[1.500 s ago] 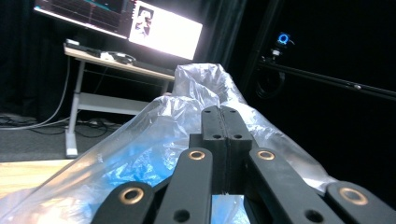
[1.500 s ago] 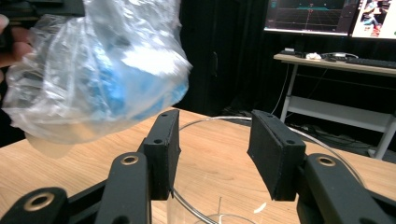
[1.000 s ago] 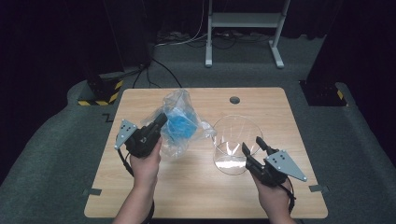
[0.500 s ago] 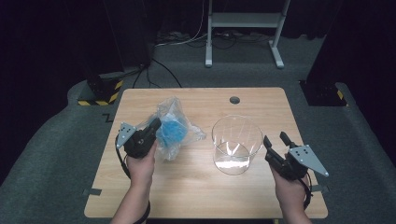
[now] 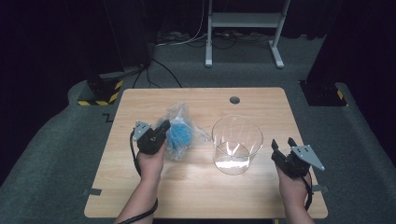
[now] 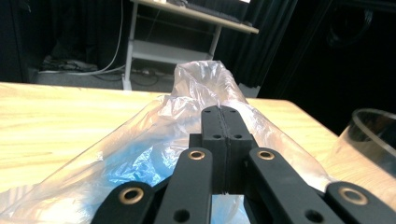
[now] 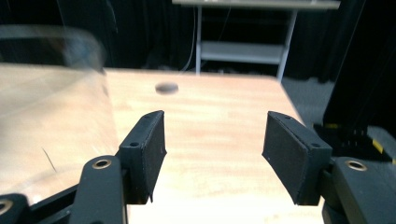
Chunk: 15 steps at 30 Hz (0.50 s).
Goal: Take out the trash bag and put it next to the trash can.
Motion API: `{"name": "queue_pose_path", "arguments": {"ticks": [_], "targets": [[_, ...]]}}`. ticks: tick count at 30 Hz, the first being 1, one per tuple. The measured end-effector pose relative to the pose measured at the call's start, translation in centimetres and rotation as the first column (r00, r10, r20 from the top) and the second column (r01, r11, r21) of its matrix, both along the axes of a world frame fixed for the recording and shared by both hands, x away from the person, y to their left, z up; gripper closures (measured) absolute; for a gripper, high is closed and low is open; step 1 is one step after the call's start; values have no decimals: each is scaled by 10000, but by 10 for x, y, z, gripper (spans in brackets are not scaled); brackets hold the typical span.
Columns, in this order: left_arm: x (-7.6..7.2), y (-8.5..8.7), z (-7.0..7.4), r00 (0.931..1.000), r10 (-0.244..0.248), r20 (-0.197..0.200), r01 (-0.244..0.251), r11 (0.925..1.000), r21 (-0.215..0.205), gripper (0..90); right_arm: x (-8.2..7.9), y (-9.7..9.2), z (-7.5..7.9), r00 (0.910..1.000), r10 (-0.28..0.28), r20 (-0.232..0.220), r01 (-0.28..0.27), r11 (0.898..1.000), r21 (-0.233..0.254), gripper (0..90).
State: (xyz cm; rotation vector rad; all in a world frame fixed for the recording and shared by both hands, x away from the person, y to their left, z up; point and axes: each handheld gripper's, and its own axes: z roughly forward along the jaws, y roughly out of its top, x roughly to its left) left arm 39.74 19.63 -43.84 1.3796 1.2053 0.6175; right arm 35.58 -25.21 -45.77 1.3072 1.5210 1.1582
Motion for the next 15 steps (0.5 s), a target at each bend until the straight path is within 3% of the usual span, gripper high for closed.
{"name": "queue_pose_path", "arguments": {"ticks": [2, 4, 9, 15], "targets": [[6, -5, -7, 10000, 15, -89, -13, 9998, 200, 894, 5, -3, -12, 9991, 7, -414, -13, 9999, -142, 389], [12, -10, -13, 9996, 17, -287, -15, 10000, 91, 894, 11, -6, -24, 9953, -38, -969, 13, 9997, -252, 389], [20, -23, -19, 9991, -31, -430, 46, 9994, 349, 894, 20, -9, -44, 9751, -135, -2214, 55, 9993, -368, 376], [25, -30, -26, 9965, 93, -833, -26, 9968, 795, 891, 25, -2, -54, 9553, 153, -2953, -301, 9985, -454, 363]]}}
